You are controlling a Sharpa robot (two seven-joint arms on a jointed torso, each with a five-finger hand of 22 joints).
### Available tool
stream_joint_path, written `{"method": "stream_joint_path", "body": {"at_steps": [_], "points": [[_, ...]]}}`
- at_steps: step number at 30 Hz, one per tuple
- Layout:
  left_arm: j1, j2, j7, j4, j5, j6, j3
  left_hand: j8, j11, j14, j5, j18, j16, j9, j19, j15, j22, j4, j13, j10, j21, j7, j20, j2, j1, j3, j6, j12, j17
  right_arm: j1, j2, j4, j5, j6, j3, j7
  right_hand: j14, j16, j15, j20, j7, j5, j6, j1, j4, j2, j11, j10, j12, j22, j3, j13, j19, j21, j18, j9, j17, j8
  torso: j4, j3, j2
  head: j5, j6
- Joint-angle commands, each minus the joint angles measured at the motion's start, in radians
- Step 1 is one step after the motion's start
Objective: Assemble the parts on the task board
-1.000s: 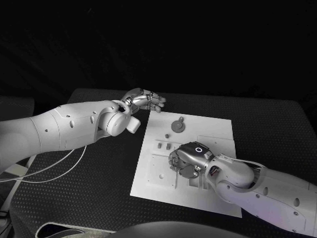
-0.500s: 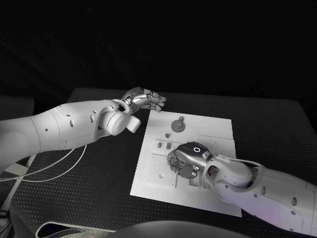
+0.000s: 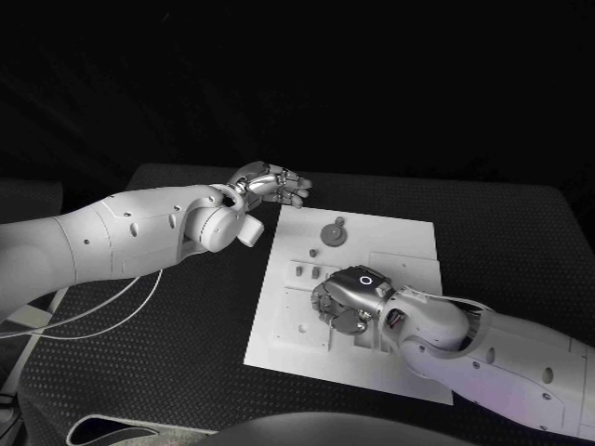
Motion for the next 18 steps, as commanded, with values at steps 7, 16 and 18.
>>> {"method": "stream_joint_path", "body": {"at_steps": [7,16,18], "points": [[0.003,0.000,0.001,0.002,0.004,0.014,0.001,0.003,-0.002,0.002,-0.002,-0.001,-0.006,-0.001,-0.004,0.008,-0.002,0.002,-0.002,-0.003,-0.001,-0.002,0.005,0.008,-0.001,-0.003,-0.006,-0.001,0.002,-0.004,-0.006,-0.014,0.050,0.020,-0.005,0.015,-0.018,-0.015,0.023,0.011,0.027,0.003,-0.063,-0.083,0.017,-0.070,0.030,-0.060,-0.049,0.002,-0.032,-0.011,-0.012,-0.010,0.013,-0.015,0.007,-0.041,-0.0010,0.0008,0.000,-0.002,0.001],[0.003,0.001,0.003,0.000,0.004,0.013,0.001,0.003,-0.002,0.001,-0.002,-0.001,-0.007,-0.002,-0.004,0.008,-0.002,0.001,-0.002,-0.004,-0.001,-0.002,0.005,0.008,-0.001,-0.004,-0.007,-0.001,0.003,-0.002,-0.025,0.001,0.057,-0.013,-0.004,0.020,-0.052,-0.021,0.071,0.022,0.038,0.003,-0.171,-0.137,0.051,-0.182,0.078,-0.171,-0.106,0.003,-0.010,-0.040,-0.030,-0.022,0.013,-0.048,0.017,-0.100,-0.0003,0.0028,0.000,-0.005,0.006],[0.003,0.001,0.003,-0.001,0.004,0.013,0.001,0.003,-0.002,0.001,-0.002,-0.001,-0.007,-0.002,-0.004,0.008,-0.002,0.001,-0.002,-0.004,-0.001,-0.002,0.005,0.008,-0.001,-0.004,-0.007,-0.001,0.003,0.001,-0.034,0.007,0.058,-0.017,-0.004,0.022,-0.056,-0.020,0.074,0.023,0.037,0.003,-0.175,-0.139,0.057,-0.190,0.081,-0.179,-0.105,0.005,-0.004,-0.041,-0.032,-0.022,0.013,-0.049,0.019,-0.101,0.0001,0.0032,0.001,-0.004,0.006]]}}
